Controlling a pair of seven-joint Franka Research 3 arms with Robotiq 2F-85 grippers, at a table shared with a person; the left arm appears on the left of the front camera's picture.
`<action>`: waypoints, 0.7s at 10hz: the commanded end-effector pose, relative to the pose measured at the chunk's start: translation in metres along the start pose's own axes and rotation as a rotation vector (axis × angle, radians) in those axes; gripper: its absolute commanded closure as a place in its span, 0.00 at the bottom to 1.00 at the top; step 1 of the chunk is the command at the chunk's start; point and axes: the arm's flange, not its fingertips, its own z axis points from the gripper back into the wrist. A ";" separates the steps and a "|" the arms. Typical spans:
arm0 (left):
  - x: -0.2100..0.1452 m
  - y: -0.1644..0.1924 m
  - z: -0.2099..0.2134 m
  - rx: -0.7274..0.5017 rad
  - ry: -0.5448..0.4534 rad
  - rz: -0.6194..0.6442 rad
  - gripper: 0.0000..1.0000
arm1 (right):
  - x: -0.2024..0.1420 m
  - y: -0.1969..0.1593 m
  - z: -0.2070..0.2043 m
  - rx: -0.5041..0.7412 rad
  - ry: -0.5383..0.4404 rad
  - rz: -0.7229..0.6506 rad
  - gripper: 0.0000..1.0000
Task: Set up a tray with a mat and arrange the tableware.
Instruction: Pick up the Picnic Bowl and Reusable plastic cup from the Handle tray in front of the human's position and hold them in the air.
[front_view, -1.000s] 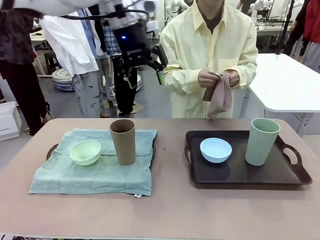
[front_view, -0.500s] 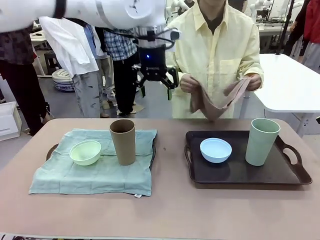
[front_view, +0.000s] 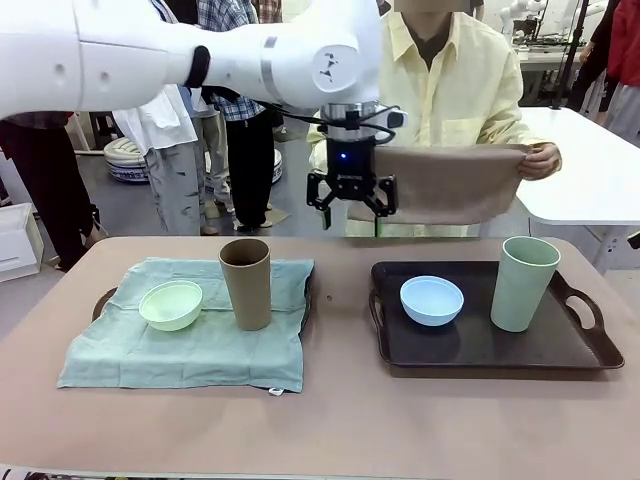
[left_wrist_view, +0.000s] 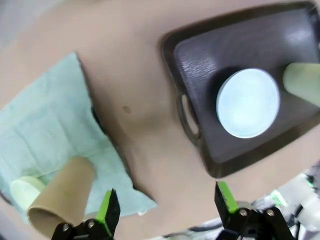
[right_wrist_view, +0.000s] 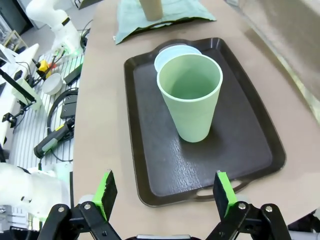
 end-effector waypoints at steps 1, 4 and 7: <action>0.013 -0.019 -0.009 0.012 -0.003 0.020 0.00 | -0.004 -0.003 -0.003 0.008 0.003 -0.004 0.00; 0.002 -0.011 -0.008 -0.002 0.006 -0.004 0.00 | -0.004 -0.001 0.000 -0.003 0.002 -0.011 0.00; 0.002 -0.011 -0.008 -0.002 0.006 -0.004 0.00 | -0.004 -0.001 0.000 -0.003 0.002 -0.011 0.00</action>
